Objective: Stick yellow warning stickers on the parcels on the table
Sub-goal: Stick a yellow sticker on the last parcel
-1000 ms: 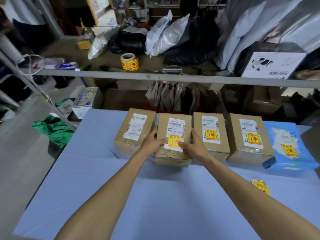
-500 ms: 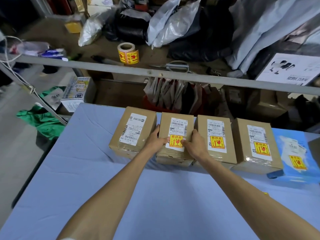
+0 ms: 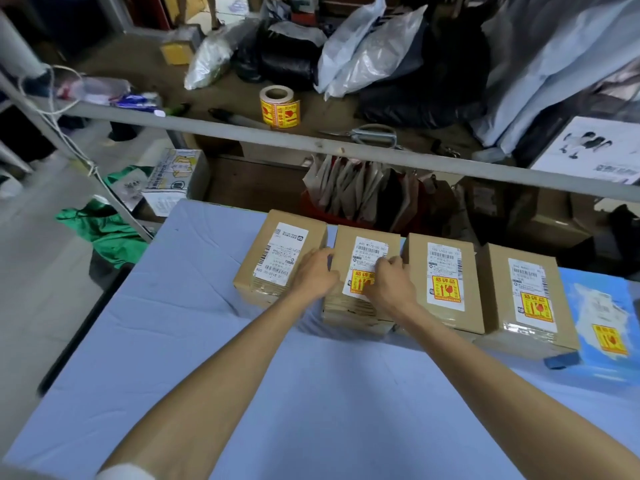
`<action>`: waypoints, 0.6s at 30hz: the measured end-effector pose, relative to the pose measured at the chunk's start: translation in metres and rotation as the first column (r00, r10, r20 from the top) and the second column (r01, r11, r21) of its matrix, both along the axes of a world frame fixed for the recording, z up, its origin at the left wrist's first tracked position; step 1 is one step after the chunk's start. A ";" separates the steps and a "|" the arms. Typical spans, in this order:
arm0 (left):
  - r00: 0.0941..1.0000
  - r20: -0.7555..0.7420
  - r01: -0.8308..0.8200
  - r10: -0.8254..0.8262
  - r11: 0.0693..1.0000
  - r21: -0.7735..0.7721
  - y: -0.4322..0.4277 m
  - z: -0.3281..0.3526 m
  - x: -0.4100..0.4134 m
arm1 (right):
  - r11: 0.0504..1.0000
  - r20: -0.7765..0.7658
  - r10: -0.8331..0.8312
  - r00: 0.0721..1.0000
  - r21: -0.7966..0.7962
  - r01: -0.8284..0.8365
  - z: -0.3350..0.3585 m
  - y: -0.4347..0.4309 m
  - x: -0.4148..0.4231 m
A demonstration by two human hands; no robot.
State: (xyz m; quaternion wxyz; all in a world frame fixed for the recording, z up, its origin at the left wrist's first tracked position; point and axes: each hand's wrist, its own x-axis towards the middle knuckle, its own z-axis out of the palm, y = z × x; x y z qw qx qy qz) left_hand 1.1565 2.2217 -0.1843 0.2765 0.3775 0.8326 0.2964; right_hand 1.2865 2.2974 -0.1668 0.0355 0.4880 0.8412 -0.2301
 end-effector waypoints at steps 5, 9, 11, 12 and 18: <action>0.964 -0.252 0.067 -0.083 0.995 -0.069 -0.031 0.005 -0.037 | 0.964 -0.022 0.257 0.966 0.079 -0.254 0.008 -0.029 -0.032; 0.922 -0.381 -0.013 -0.071 0.977 -0.213 -0.053 -0.006 -0.076 | 0.956 -0.162 0.287 0.944 -0.014 -0.293 0.007 -0.052 -0.062; 0.943 -0.333 -0.053 -0.018 0.977 -0.205 -0.058 -0.012 -0.093 | 0.965 -0.206 0.210 0.956 -0.112 -0.236 0.004 -0.056 -0.076; 0.959 -0.282 -0.065 0.007 0.978 -0.196 -0.058 -0.015 -0.099 | 0.967 -0.212 0.163 0.964 -0.159 -0.198 0.002 -0.055 -0.082; 0.960 0.198 -0.179 0.196 0.979 -0.101 -0.058 -0.026 -0.121 | 0.888 -0.241 -0.095 0.966 -0.459 -0.027 -0.015 -0.048 -0.106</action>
